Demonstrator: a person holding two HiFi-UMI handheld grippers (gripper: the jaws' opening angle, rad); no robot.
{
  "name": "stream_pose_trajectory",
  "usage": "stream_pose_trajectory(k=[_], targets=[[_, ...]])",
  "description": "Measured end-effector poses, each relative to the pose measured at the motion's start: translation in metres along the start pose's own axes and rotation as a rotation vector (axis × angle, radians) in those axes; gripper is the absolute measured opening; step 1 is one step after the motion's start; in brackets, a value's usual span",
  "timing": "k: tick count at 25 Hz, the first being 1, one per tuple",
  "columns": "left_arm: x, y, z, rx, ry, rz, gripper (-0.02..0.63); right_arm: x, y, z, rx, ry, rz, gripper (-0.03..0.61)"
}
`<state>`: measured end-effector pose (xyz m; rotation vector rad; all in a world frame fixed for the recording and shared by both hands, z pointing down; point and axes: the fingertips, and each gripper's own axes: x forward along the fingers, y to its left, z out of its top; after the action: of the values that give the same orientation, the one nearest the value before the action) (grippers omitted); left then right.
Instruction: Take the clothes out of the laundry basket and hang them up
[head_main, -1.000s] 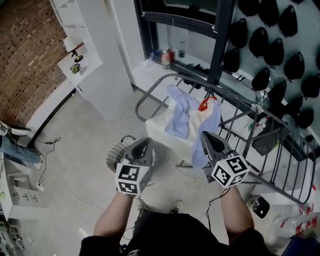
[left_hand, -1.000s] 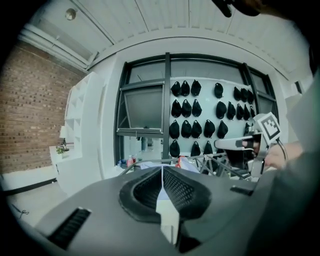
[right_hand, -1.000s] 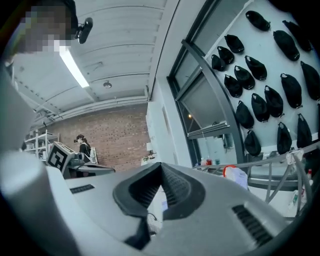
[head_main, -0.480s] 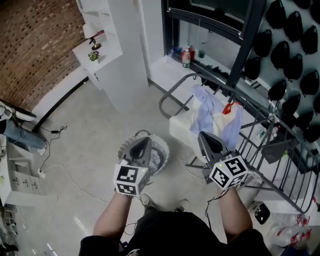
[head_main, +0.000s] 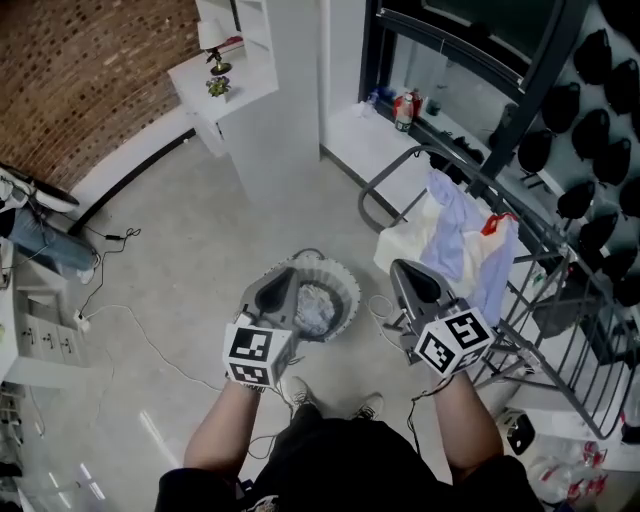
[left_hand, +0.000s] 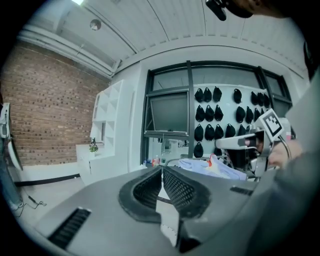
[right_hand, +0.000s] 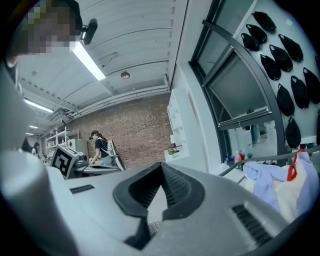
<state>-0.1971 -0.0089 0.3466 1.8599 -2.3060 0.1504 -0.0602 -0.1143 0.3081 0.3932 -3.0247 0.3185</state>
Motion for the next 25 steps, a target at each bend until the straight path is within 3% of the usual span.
stream_pose_trajectory(k=[17,25], targets=[[-0.038,0.136,-0.027,-0.016,0.007,0.055,0.012,0.118,0.098,-0.035,-0.01,0.065,0.063,0.006],[-0.031,0.168,-0.035,-0.038,0.014,0.054,0.012,0.167,0.122,-0.052,-0.034,0.122,0.11,0.006]])
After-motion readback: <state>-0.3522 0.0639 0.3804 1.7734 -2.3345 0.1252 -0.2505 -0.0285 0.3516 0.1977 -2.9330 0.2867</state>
